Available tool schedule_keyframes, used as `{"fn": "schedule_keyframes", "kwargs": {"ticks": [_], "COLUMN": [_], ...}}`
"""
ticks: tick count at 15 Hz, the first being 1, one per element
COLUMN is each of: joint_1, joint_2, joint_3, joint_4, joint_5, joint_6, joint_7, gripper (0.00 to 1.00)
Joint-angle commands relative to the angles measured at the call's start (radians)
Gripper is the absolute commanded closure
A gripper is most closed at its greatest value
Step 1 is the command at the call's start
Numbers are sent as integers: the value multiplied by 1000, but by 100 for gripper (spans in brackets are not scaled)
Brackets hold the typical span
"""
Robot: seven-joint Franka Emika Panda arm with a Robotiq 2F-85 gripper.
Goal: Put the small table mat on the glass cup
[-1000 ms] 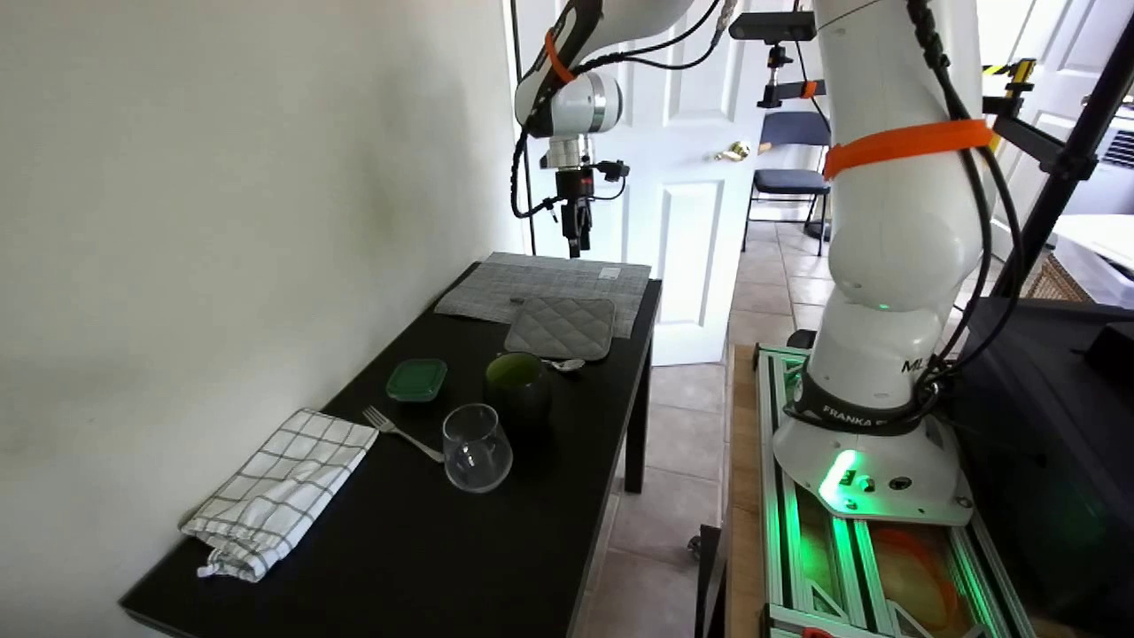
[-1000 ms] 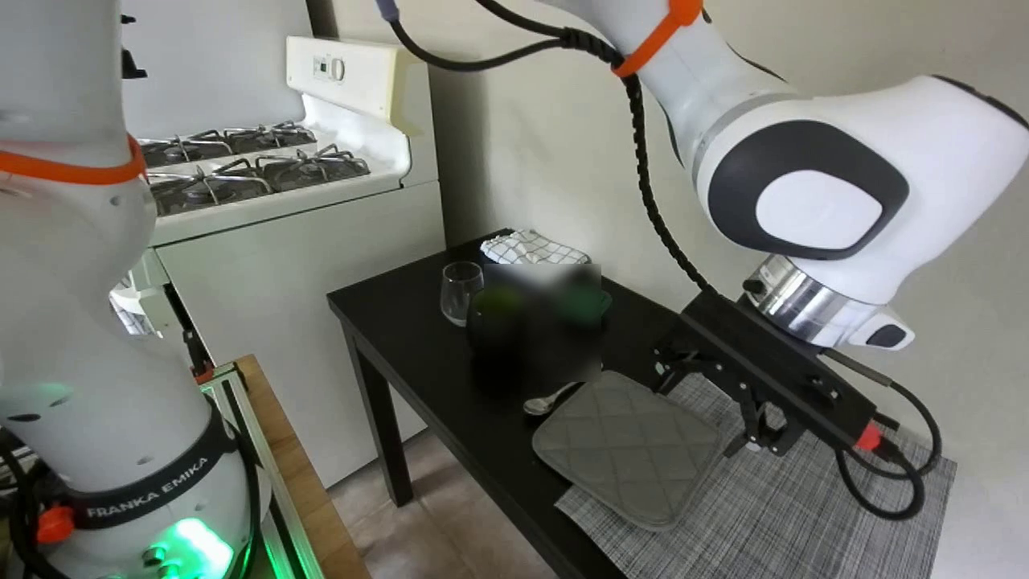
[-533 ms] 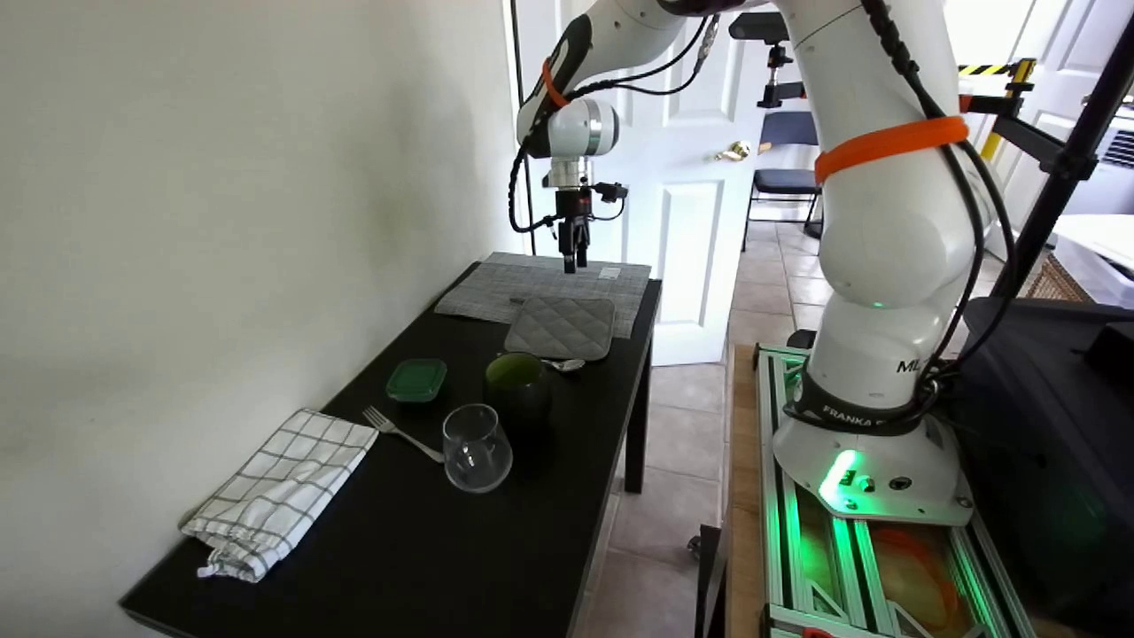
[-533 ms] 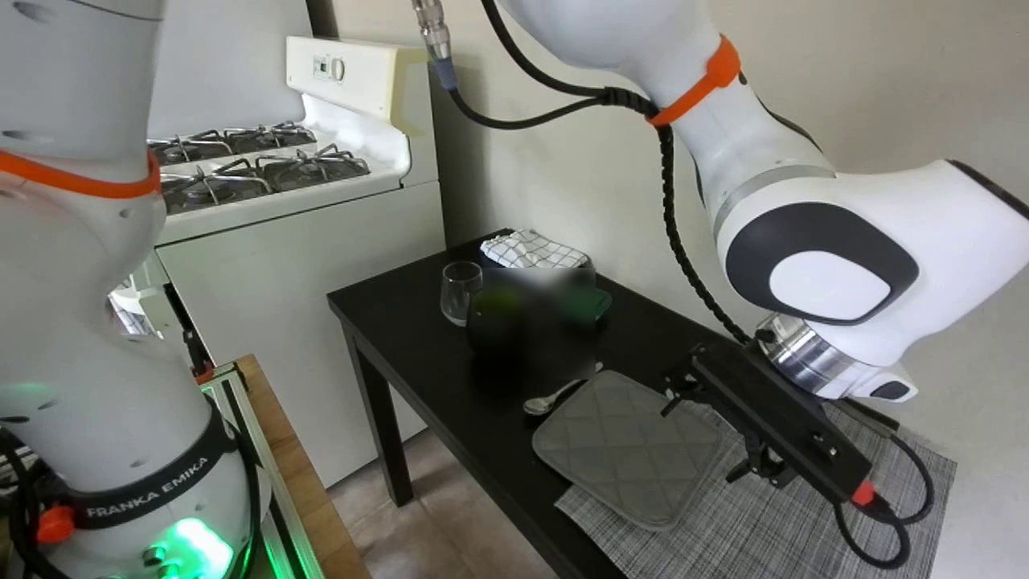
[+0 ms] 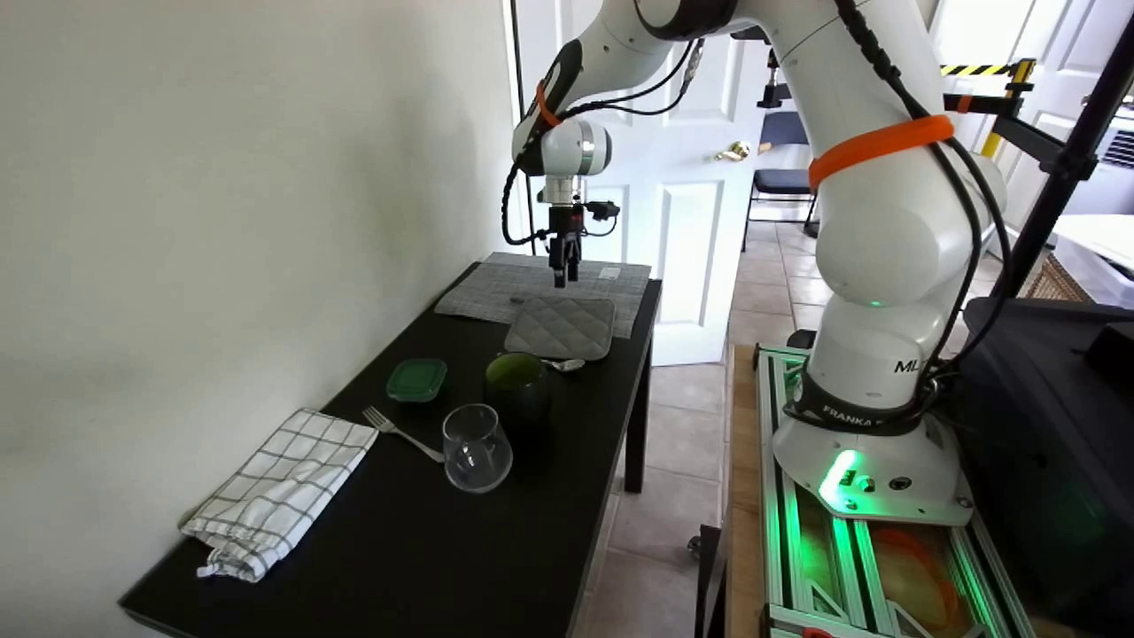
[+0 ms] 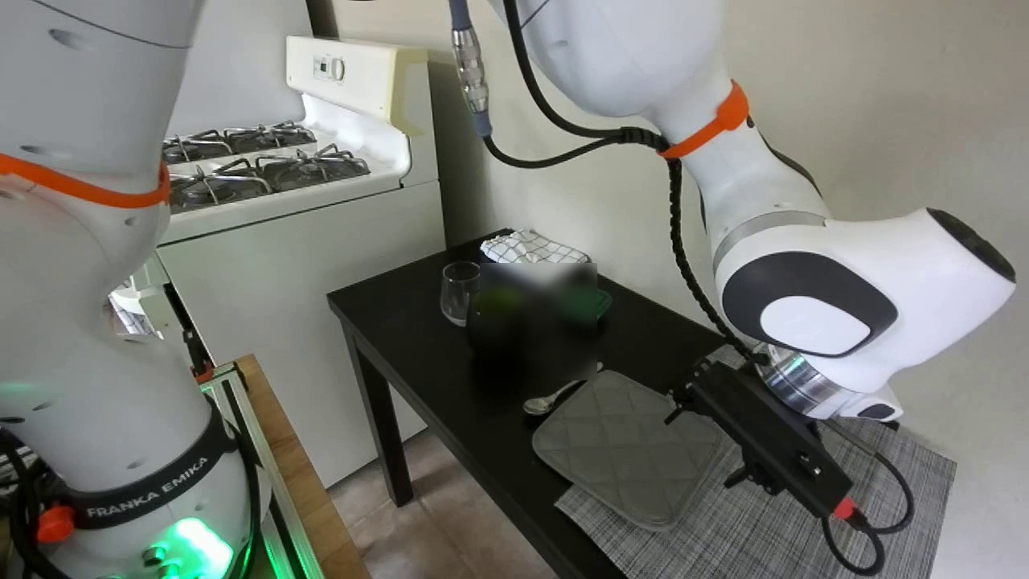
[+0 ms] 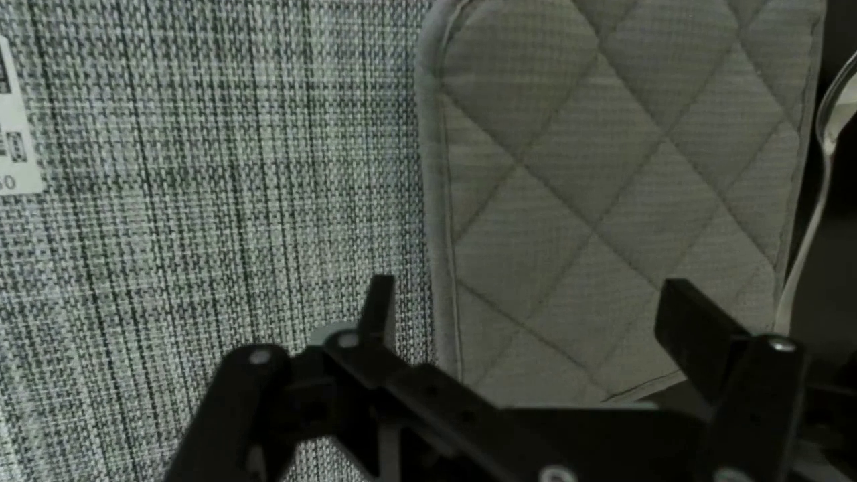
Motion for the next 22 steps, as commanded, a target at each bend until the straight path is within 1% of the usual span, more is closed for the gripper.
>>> {"fn": "schedule_keyframes", "kwargs": {"ticks": [1,3,4,5,8,10,11,13,14,15,16,20,21,22], "joint_1": [-20,-24,-25,-26,-33,-37,-39,-43,-46,-48,-51,-55,-55,-56], "joint_2": [57,75,81,87,94,96,95,90,88,87,86,81,79,80], "joint_3": [27,32,34,35,38,37,37,34,34,34,35,36,38,39], "joint_4": [33,42,46,49,59,67,70,74,78,82,86,95,96,99], "joint_5": [16,16,15,14,12,10,10,8,8,8,8,8,9,9], "joint_6": [16,14,14,14,13,12,11,7,5,1,0,-1,-4,-6], "joint_7": [-3,-2,-2,-1,2,5,7,14,17,20,23,45,48,50], "gripper": [0,0,16,26,51,65,74,88,96,99,100,100,84,73]}}
